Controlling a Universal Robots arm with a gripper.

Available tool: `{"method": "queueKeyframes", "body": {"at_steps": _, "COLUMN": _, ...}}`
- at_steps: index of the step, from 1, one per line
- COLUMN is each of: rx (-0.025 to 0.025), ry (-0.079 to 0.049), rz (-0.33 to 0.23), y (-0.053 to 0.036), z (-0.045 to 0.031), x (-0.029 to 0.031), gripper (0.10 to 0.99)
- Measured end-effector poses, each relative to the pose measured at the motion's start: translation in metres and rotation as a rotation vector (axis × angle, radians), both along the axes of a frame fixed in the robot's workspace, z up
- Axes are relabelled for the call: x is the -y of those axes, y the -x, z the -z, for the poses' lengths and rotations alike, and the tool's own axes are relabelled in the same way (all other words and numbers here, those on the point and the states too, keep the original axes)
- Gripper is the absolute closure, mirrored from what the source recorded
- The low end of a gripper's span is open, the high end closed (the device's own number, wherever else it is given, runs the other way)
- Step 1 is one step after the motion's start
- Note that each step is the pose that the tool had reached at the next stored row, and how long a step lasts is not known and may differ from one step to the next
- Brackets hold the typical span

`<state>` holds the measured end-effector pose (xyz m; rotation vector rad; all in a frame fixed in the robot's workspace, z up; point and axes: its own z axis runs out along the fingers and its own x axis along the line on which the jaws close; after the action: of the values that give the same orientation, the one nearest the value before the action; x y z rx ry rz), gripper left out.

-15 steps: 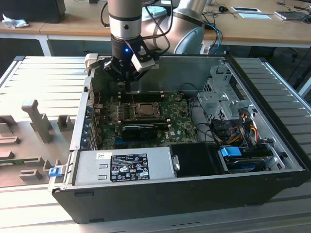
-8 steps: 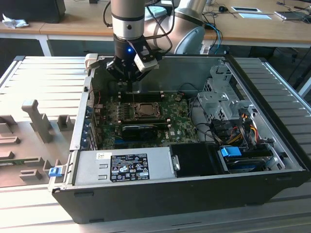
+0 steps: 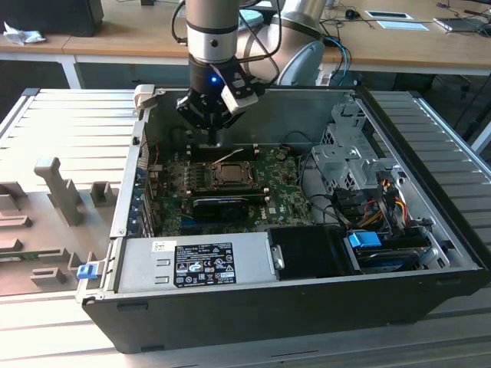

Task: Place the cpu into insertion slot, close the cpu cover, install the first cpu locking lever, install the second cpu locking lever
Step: 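Install the first cpu locking lever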

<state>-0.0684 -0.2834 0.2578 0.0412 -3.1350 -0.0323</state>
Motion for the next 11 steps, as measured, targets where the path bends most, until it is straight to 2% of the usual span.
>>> {"method": "queueKeyframes", "body": {"at_steps": 2, "rx": 0.0001, "ry": 0.000, "rz": 0.000, "y": -0.0078, "z": 0.0011, "x": 0.0000, "gripper": 0.980}}
{"method": "queueKeyframes", "body": {"at_steps": 4, "rx": 0.0015, "ry": -0.002, "rz": 0.000, "y": -0.0092, "z": 0.0030, "x": 0.0000, "gripper": 0.980}}
{"method": "queueKeyframes", "body": {"at_steps": 5, "rx": 0.0038, "ry": -0.002, "rz": 0.000, "y": -0.0092, "z": 0.0033, "x": 0.0000, "gripper": 0.980}}
{"method": "queueKeyframes", "body": {"at_steps": 8, "rx": 0.0193, "ry": -0.006, "rz": -0.003, "y": -0.0092, "z": 0.0043, "x": 0.0000, "gripper": 0.980}}
{"method": "queueKeyframes", "body": {"at_steps": 9, "rx": 0.0212, "ry": -0.013, "rz": -0.003, "y": -0.0093, "z": 0.0053, "x": 0.0000, "gripper": 0.980}}
{"method": "queueKeyframes", "body": {"at_steps": 11, "rx": 0.0211, "ry": -0.016, "rz": -0.003, "y": -0.0093, "z": 0.0079, "x": 0.0000, "gripper": 0.980}}
